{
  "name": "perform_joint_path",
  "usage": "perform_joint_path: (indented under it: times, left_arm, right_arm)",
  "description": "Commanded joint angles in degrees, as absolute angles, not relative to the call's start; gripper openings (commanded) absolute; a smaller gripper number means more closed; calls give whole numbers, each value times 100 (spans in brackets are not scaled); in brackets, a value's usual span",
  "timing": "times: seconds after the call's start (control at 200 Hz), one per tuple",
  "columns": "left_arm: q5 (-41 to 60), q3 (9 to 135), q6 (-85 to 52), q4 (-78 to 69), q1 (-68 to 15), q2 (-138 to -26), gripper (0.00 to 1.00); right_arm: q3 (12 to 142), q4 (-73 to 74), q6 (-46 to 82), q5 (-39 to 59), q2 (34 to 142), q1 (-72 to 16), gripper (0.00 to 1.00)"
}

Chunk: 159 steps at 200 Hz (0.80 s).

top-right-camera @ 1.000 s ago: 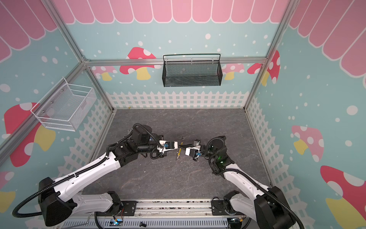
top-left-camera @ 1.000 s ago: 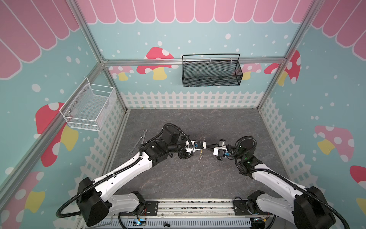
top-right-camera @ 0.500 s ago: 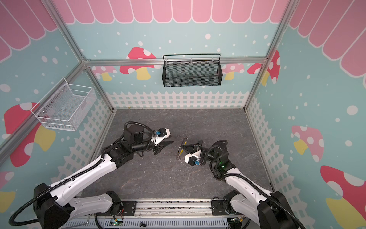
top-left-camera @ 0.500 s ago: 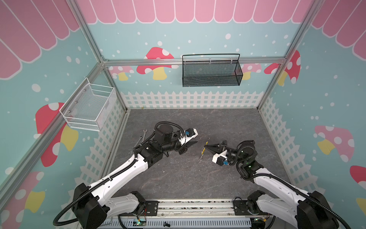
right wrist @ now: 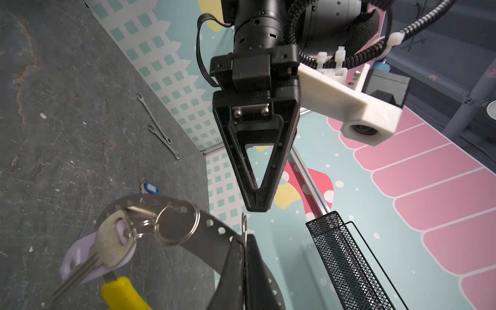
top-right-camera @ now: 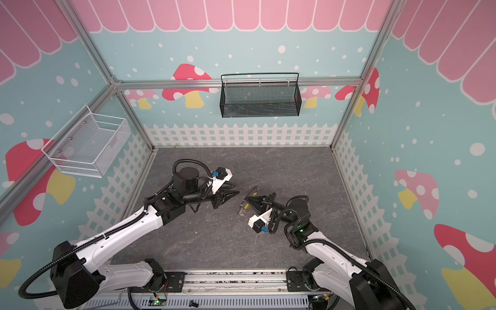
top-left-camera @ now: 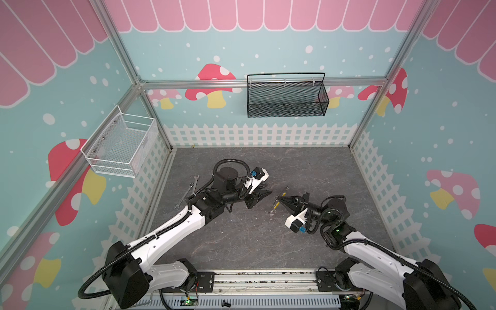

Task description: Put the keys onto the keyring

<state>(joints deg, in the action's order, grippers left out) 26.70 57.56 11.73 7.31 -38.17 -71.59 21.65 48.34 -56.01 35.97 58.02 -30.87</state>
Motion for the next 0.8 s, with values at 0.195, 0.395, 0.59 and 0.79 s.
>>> perform_joint_path:
  times: [0.195, 0.395, 0.59, 0.79]
  left_arm:
    - [2927, 6125, 1106, 798, -3979, -7430, 34]
    - [2965, 6154, 1296, 970, -4042, -7461, 34]
    - [2011, 6210, 1280, 1347, -3968, -7372, 34]
    - [1193, 6154, 172, 1824, -3073, -7395, 38]
  right_arm:
    - [2140, 5223, -5750, 3442, 5836, -3149, 0]
    - [2209, 5266, -5334, 3330, 5893, -3157, 0]
    - [2274, 5197, -4788, 3136, 5988, -3148, 0]
    - [2294, 4945, -4650, 3233, 6049, -3152, 0]
